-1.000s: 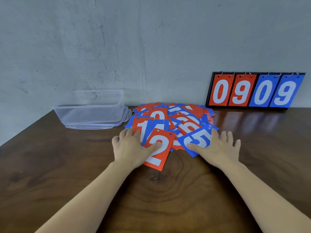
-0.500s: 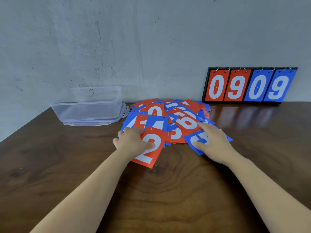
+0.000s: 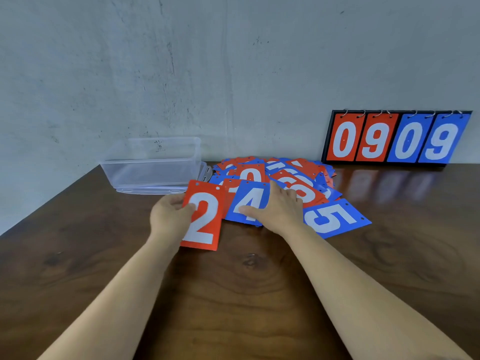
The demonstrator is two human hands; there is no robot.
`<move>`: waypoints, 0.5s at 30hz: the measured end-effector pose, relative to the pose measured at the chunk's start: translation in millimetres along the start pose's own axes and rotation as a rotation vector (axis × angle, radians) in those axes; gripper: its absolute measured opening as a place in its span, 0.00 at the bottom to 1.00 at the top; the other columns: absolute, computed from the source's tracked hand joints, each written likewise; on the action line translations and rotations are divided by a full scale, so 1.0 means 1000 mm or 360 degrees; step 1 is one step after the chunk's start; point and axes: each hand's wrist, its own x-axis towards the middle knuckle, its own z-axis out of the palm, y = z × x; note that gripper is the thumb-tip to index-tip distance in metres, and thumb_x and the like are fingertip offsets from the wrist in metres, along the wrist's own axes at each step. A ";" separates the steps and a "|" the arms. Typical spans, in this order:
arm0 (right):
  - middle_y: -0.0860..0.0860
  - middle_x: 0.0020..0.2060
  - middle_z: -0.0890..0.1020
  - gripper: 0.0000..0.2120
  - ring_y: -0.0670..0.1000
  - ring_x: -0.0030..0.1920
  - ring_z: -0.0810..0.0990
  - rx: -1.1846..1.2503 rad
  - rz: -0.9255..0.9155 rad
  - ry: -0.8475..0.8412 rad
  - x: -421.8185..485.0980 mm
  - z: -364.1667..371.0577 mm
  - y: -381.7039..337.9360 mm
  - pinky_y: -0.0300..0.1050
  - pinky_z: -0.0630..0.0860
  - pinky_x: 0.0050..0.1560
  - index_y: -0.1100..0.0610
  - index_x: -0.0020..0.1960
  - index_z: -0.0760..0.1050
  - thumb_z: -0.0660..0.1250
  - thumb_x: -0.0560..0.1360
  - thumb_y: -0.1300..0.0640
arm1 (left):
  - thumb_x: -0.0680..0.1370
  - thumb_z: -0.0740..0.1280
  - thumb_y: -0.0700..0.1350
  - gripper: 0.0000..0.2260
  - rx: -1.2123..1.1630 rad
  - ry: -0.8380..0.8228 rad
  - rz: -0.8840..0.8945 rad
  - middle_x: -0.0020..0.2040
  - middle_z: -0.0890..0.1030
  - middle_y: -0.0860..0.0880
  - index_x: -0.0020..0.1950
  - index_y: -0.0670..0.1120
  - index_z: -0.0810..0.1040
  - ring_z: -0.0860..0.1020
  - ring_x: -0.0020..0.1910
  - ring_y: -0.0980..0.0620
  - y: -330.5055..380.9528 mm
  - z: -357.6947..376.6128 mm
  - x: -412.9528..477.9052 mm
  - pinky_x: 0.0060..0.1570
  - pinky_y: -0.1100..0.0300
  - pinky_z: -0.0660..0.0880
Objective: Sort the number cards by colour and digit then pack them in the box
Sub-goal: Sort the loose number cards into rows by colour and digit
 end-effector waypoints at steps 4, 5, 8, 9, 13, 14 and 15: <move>0.56 0.75 0.61 0.49 0.59 0.74 0.59 0.0002 0.0074 0.0029 0.003 0.009 -0.002 0.55 0.59 0.71 0.56 0.78 0.47 0.67 0.70 0.33 | 0.78 0.68 0.48 0.18 0.0094 0.0033 -0.0105 0.60 0.80 0.46 0.68 0.48 0.74 0.80 0.52 0.45 -0.008 -0.033 -0.004 0.48 0.51 0.79; 0.56 0.74 0.63 0.48 0.58 0.73 0.59 0.0055 0.0084 0.0049 0.006 0.008 -0.001 0.55 0.59 0.70 0.55 0.78 0.48 0.68 0.71 0.36 | 0.78 0.68 0.49 0.19 0.0100 0.0023 -0.0114 0.60 0.79 0.47 0.69 0.48 0.73 0.80 0.53 0.45 -0.010 -0.036 -0.006 0.48 0.51 0.79; 0.53 0.72 0.67 0.43 0.57 0.71 0.62 0.0251 0.0059 0.0166 0.009 0.011 0.000 0.54 0.61 0.69 0.51 0.78 0.50 0.71 0.73 0.45 | 0.78 0.67 0.50 0.19 0.0034 -0.0010 -0.0108 0.60 0.79 0.47 0.68 0.49 0.74 0.79 0.55 0.45 -0.011 -0.042 -0.011 0.49 0.52 0.78; 0.53 0.72 0.67 0.41 0.56 0.71 0.62 0.0291 0.0049 0.0219 0.008 0.013 0.000 0.54 0.62 0.69 0.51 0.78 0.51 0.72 0.73 0.47 | 0.78 0.67 0.50 0.18 0.0000 -0.0014 -0.0113 0.60 0.79 0.47 0.68 0.49 0.74 0.79 0.54 0.45 -0.012 -0.043 -0.012 0.49 0.51 0.79; 0.54 0.71 0.67 0.36 0.56 0.70 0.66 0.0204 -0.0021 0.0430 0.000 0.014 -0.003 0.51 0.68 0.66 0.53 0.77 0.54 0.70 0.76 0.55 | 0.77 0.69 0.50 0.15 -0.0158 -0.0050 -0.0187 0.55 0.81 0.48 0.63 0.49 0.77 0.81 0.51 0.45 -0.014 -0.045 -0.021 0.51 0.46 0.80; 0.54 0.70 0.68 0.33 0.55 0.69 0.68 0.0263 -0.0012 0.0436 -0.002 0.012 -0.004 0.50 0.70 0.64 0.54 0.76 0.56 0.69 0.76 0.57 | 0.77 0.69 0.50 0.13 -0.0179 -0.0073 -0.0196 0.54 0.82 0.48 0.61 0.50 0.77 0.82 0.49 0.46 -0.014 -0.046 -0.024 0.50 0.47 0.80; 0.54 0.69 0.70 0.29 0.55 0.67 0.70 0.0359 0.0006 0.0440 -0.003 0.011 -0.004 0.49 0.73 0.60 0.55 0.75 0.59 0.67 0.77 0.58 | 0.77 0.69 0.50 0.12 -0.0185 -0.0092 -0.0203 0.53 0.82 0.49 0.59 0.50 0.77 0.82 0.49 0.47 -0.015 -0.047 -0.027 0.49 0.48 0.81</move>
